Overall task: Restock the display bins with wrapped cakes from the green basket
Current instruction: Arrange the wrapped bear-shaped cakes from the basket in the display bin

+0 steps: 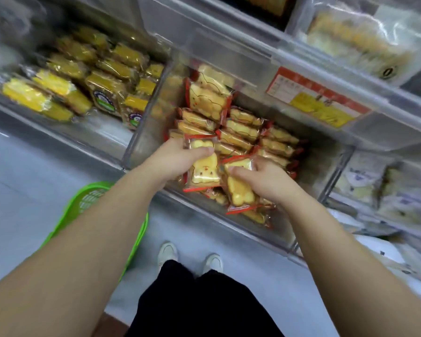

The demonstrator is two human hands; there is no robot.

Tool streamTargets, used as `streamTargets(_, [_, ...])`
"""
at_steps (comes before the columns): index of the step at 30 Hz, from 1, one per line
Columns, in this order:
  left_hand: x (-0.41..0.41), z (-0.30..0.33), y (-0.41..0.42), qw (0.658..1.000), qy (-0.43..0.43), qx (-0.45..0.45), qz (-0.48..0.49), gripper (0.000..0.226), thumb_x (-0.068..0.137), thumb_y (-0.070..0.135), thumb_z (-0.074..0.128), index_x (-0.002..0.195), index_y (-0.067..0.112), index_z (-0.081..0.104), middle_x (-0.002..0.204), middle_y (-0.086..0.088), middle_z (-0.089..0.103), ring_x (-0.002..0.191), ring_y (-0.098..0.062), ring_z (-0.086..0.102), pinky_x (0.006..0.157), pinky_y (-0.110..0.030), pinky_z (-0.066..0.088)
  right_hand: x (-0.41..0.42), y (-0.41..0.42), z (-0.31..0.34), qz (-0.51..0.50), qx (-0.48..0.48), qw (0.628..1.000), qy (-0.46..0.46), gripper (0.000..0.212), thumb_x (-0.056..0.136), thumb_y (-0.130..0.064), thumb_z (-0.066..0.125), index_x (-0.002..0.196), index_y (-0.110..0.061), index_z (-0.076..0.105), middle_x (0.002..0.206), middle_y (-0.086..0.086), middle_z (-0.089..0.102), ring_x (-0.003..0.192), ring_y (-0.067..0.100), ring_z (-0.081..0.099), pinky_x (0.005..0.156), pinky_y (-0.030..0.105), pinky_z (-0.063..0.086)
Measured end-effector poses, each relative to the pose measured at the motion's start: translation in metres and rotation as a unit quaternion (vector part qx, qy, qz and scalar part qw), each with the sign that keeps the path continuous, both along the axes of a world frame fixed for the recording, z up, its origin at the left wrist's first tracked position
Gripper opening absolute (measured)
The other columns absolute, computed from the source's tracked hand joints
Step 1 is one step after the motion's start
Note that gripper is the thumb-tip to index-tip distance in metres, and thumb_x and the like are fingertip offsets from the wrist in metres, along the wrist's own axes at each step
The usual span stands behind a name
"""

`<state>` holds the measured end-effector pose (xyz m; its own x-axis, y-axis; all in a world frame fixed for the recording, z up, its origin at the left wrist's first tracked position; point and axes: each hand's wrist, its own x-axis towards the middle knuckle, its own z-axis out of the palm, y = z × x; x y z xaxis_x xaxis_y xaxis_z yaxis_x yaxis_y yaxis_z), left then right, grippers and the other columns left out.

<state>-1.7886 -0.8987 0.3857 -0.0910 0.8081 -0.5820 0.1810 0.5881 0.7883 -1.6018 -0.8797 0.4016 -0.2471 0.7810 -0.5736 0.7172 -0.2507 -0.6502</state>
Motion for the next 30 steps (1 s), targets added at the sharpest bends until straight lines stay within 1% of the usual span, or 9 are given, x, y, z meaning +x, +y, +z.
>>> streamTargets(2, [-0.001,-0.006,0.002,1.000,0.019,-0.007,-0.006,0.021,0.078,0.044,0.068,0.092,0.028,0.064,0.095,0.013,0.068,0.099,-0.015,0.065,0.080,-0.028,0.050,-0.001,0.001,-0.004,0.007,0.021,1.000,-0.013,0.025,0.082,-0.041,0.064,0.067,-0.028,0.049,0.073,-0.015,0.055,0.067,0.004,0.054,0.050,0.012,0.038])
streamTargets(5, [-0.002,-0.009,0.003,0.980,0.187,0.019,-0.067,0.071,0.075,0.058,0.063,0.134,0.022,0.046,0.128,-0.001,0.047,0.119,-0.022,0.049,0.098,-0.042,0.044,0.002,0.000,-0.008,0.002,0.090,0.995,-0.047,0.025,0.078,-0.043,0.065,0.072,-0.026,0.049,0.090,-0.002,0.054,0.083,0.016,0.054,0.059,0.022,0.035])
streamTargets(7, [-0.003,-0.009,0.001,0.970,0.233,0.054,-0.051,0.070,0.075,0.060,0.061,0.131,0.021,0.047,0.128,-0.004,0.043,0.120,-0.025,0.045,0.099,-0.045,0.042,0.007,0.002,-0.008,-0.053,0.111,0.992,-0.030,0.028,0.075,-0.043,0.067,0.077,-0.021,0.051,0.083,-0.005,0.056,0.075,0.014,0.056,0.054,0.022,0.037])
streamTargets(10, [-0.008,-0.006,-0.002,0.994,0.063,0.072,0.050,0.035,0.079,0.051,0.063,0.105,0.028,0.058,0.103,0.002,0.065,0.094,-0.019,0.063,0.075,-0.035,0.055,0.008,0.007,-0.004,-0.154,-0.029,0.981,0.117,0.048,0.062,-0.053,0.076,0.094,-0.020,0.063,0.087,-0.010,0.071,0.081,0.007,0.067,0.069,0.023,0.053])
streamTargets(13, [-0.008,-0.005,-0.001,0.989,-0.064,0.049,0.126,0.031,0.084,0.045,0.062,0.105,0.022,0.055,0.100,0.001,0.067,0.090,-0.018,0.065,0.068,-0.032,0.050,0.003,0.014,-0.004,-0.232,-0.136,0.933,0.240,0.065,0.063,-0.057,0.073,0.113,-0.017,0.062,0.108,0.002,0.071,0.102,0.019,0.066,0.095,0.042,0.048])
streamTargets(17, [-0.008,-0.004,0.001,0.984,-0.120,0.015,0.132,0.040,0.085,0.040,0.062,0.114,0.012,0.054,0.094,-0.001,0.070,0.080,-0.015,0.068,0.068,-0.032,0.056,-0.005,0.020,-0.001,-0.231,-0.170,0.889,0.356,0.049,0.076,-0.042,0.063,0.114,-0.010,0.062,0.103,0.008,0.072,0.088,0.022,0.070,0.065,0.032,0.055])
streamTargets(21, [-0.016,0.000,-0.001,0.970,-0.221,0.000,0.101,0.015,0.085,0.015,0.063,0.098,0.008,0.065,0.082,-0.001,0.074,0.078,-0.013,0.069,0.067,-0.023,0.056,-0.008,0.022,0.000,-0.217,-0.162,0.874,0.403,0.043,0.080,-0.038,0.060,0.109,-0.007,0.064,0.093,0.011,0.072,0.076,0.020,0.069,0.058,0.033,0.057])
streamTargets(25, [-0.023,-0.001,-0.003,0.982,-0.177,0.013,0.060,0.028,0.087,0.021,0.062,0.115,0.024,0.062,0.108,-0.002,0.070,0.100,-0.018,0.066,0.089,-0.038,0.052,-0.007,0.028,0.001,-0.210,-0.197,0.873,0.393,0.051,0.086,-0.046,0.051,0.122,-0.010,0.057,0.112,0.009,0.069,0.099,0.024,0.068,0.072,0.038,0.057])
streamTargets(30, [-0.026,0.004,0.011,0.991,-0.111,0.067,0.033,0.048,0.078,0.007,0.070,0.113,0.036,0.053,0.116,0.001,0.063,0.097,-0.015,0.066,0.073,-0.031,0.057,-0.003,0.040,0.005,-0.131,-0.139,0.940,0.283,0.053,0.072,-0.011,0.072,0.121,-0.004,0.055,0.100,0.010,0.071,0.088,0.024,0.068,0.073,0.036,0.055])
